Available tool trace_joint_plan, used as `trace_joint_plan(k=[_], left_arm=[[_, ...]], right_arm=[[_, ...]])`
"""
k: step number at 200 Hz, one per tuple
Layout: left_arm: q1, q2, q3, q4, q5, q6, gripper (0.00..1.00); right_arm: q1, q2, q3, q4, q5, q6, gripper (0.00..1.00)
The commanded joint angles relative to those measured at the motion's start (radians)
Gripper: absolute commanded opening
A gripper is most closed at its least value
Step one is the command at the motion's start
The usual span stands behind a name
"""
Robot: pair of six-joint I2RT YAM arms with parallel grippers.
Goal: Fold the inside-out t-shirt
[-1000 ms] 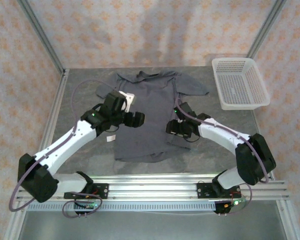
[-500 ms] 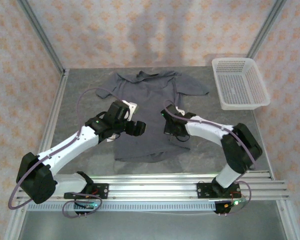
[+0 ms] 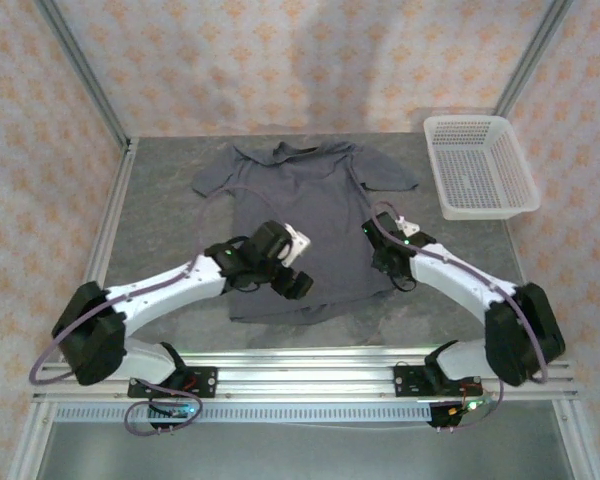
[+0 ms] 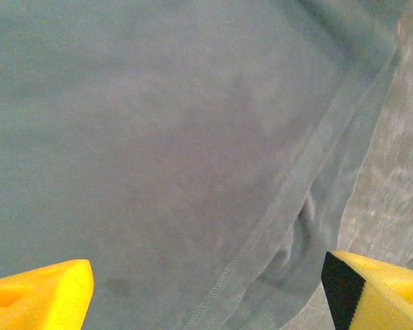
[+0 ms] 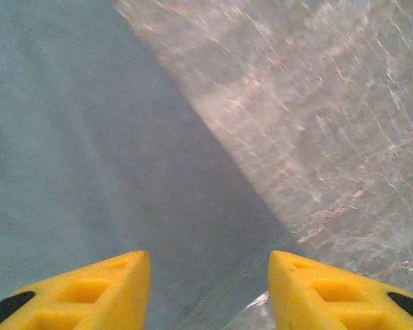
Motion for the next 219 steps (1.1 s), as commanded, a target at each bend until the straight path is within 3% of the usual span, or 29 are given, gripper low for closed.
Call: trace_joint_plan(k=[1,33,58,81,118,156,180,219], left_arm=[[-0.077,0.073,0.037,-0.039,-0.086,0.148,0.88],[-0.169,0.269,0.140,-0.150,-0.169,0.237,0.86],[-0.198,0.378,0.191,-0.160,-0.309,0.209,0.83],[-0.202,0.395,0.188,-0.113,-0.366,0.179,0.75],[-0.201,0.391,0.169,-0.090,-0.398,0.170,0.57],[-0.202,0.351,0.164,-0.120,-0.361,0.177,0.56],[-0.201,0.297,0.139,-0.090,-0.309,0.170,0.67],[-0.203,0.325,0.140,-0.056,-0.295,0.156,0.57]], right_arm=[[0.034,-0.168,-0.009,0.043,-0.038,0.014,0.49],[0.036,-0.237,-0.026,0.027,-0.018,0.040,0.49],[0.036,-0.239,-0.021,0.030,-0.030,0.033,0.49],[0.036,-0.239,-0.021,0.031,-0.053,0.025,0.49],[0.036,-0.242,-0.024,0.031,-0.058,0.017,0.50],[0.036,-0.233,-0.025,0.046,-0.074,0.019,0.49],[0.036,-0.233,-0.026,0.045,-0.080,0.019,0.49],[0.036,-0.228,-0.041,0.057,-0.132,0.017,0.49]])
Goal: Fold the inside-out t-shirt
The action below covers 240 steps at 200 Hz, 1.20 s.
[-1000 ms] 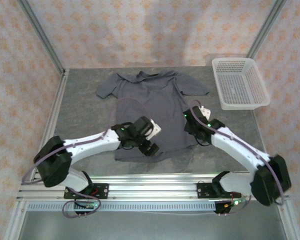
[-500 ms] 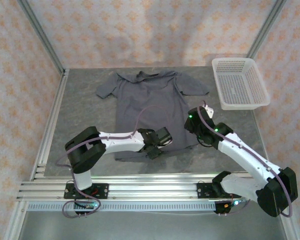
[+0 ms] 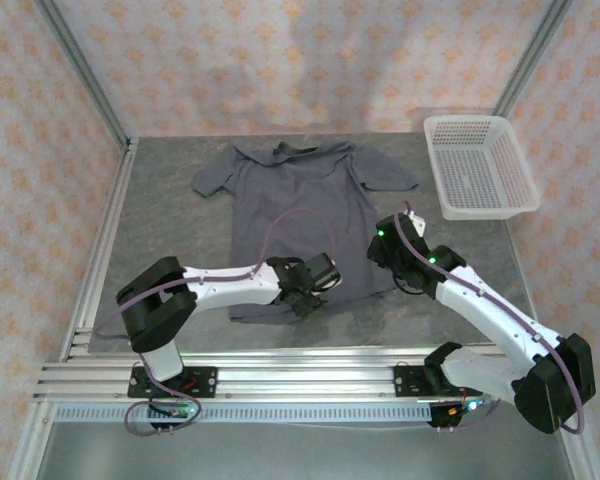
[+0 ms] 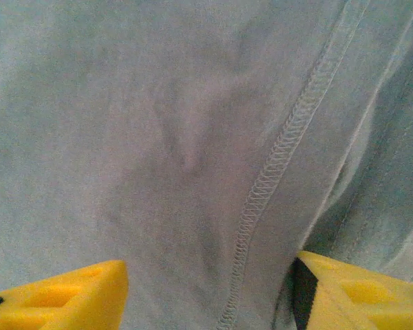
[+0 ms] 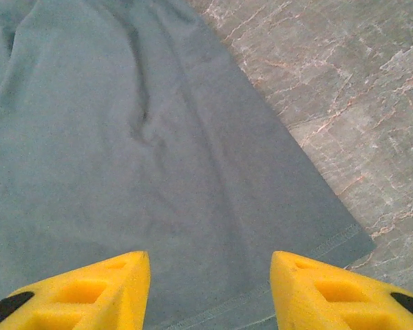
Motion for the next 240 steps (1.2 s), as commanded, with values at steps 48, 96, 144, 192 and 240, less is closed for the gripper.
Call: trace_joint_plan(k=[48,96,144,192,240], left_arm=[[-0.001,0.029,0.003,0.041,-0.003,-0.020,0.34],[0.001,-0.031,-0.009,0.036,0.016,-0.030,0.00],[0.017,-0.049,-0.024,0.068,0.095,-0.032,0.00],[0.031,-0.045,-0.023,0.065,0.132,-0.029,0.00],[0.058,-0.081,-0.069,0.099,0.180,-0.037,0.00]], right_arm=[[0.001,-0.013,-0.016,-0.008,-0.028,-0.014,0.49],[0.009,-0.018,-0.050,0.041,-0.170,-0.084,0.50],[0.177,-0.021,-0.292,0.344,-0.133,-0.232,0.61],[0.235,0.013,-0.386,0.714,-0.225,-0.746,0.66],[0.240,0.101,-0.501,0.943,-0.290,-0.976,0.66]])
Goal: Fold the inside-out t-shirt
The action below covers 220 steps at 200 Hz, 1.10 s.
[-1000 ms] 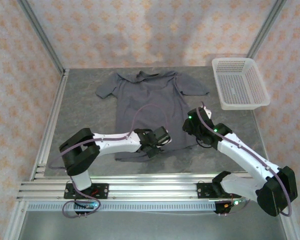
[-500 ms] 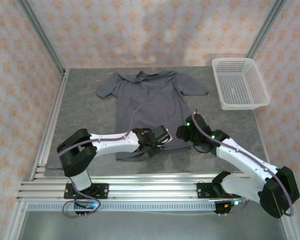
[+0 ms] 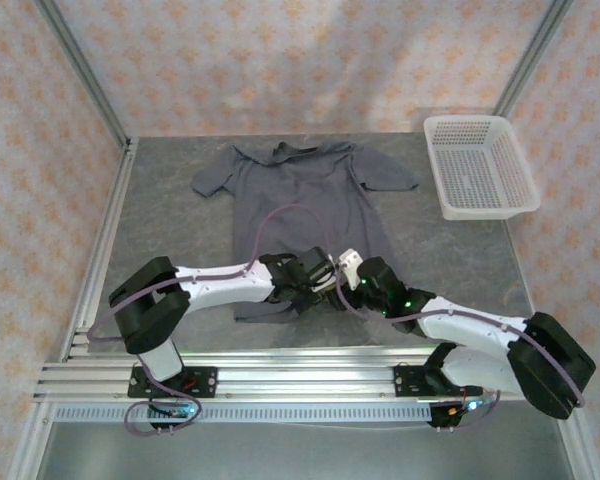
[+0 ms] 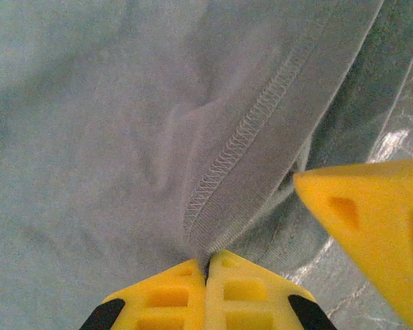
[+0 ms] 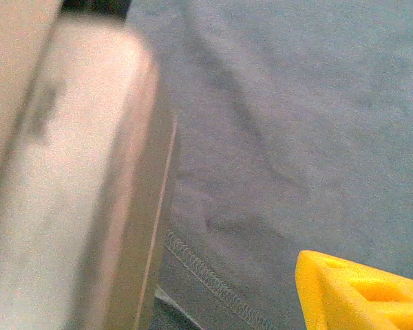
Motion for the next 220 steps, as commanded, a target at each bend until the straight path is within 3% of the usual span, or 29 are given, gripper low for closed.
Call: trace_joint_plan(k=[1,29,56,78,101,130,167,200,220], left_arm=[[0.017,-0.046,-0.024,0.026,0.038,-0.012,0.00],[0.025,-0.062,-0.049,0.045,0.056,-0.018,0.00],[0.032,-0.071,-0.064,0.063,0.082,-0.023,0.00],[0.037,-0.075,-0.070,0.072,0.088,-0.028,0.00],[0.042,-0.088,-0.082,0.085,0.094,-0.035,0.00],[0.067,-0.106,-0.102,0.114,0.135,-0.058,0.00],[0.120,-0.149,-0.132,0.153,0.206,-0.106,0.01],[0.186,-0.209,-0.181,0.222,0.288,-0.155,0.01],[0.195,-0.202,-0.173,0.208,0.307,-0.150,0.27]], right_arm=[[0.008,0.047,-0.041,0.176,-0.042,-0.169,0.66],[0.024,0.130,-0.047,0.211,-0.036,-0.166,0.65],[0.024,0.173,-0.036,0.267,0.002,-0.137,0.54],[0.024,0.218,-0.058,0.340,0.017,-0.131,0.52],[0.024,0.252,-0.082,0.406,0.005,-0.090,0.27],[0.022,0.257,-0.113,0.483,-0.020,0.019,0.14],[-0.024,0.092,-0.175,0.540,0.031,0.307,0.12],[-0.042,-0.138,-0.143,0.299,0.080,0.360,0.17],[-0.043,-0.202,-0.129,0.225,0.061,0.327,0.26]])
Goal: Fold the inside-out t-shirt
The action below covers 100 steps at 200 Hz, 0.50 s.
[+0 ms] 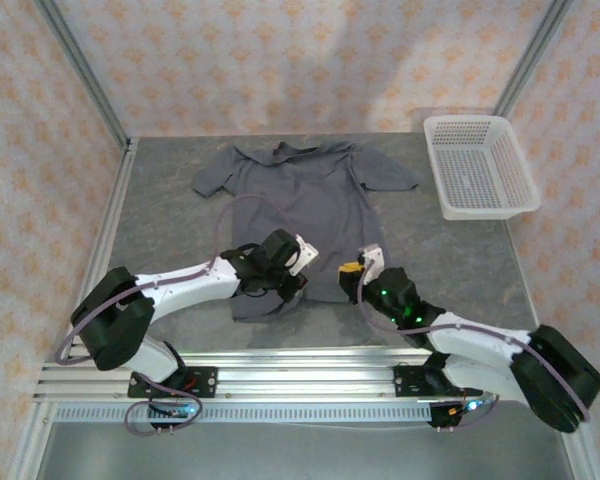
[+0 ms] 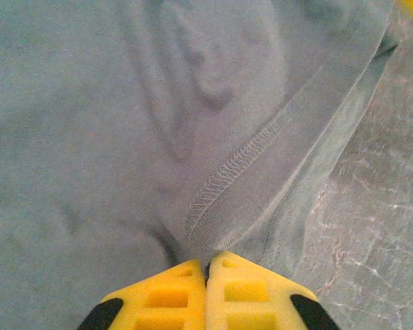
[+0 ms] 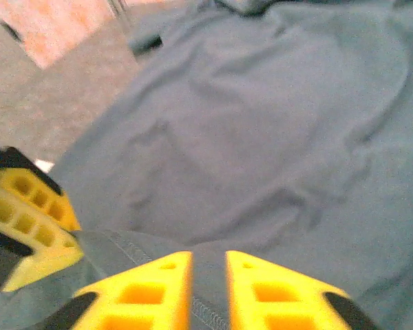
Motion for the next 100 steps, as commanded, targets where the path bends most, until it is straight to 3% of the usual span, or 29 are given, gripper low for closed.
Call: trace_joint_plan(k=[1,63,100], left_arm=[[0.012,-0.009,-0.005,0.038,0.060,-0.028,0.28],[0.012,-0.099,-0.097,-0.036,-0.024,-0.048,0.32],[0.009,-0.094,-0.141,-0.003,-0.002,-0.064,0.39]], right_arm=[[-0.001,-0.060,0.030,-0.134,0.013,0.034,0.26],[-0.012,-0.115,0.013,-0.143,0.022,0.040,0.28],[-0.013,-0.104,0.026,-0.156,0.009,0.011,0.30]])
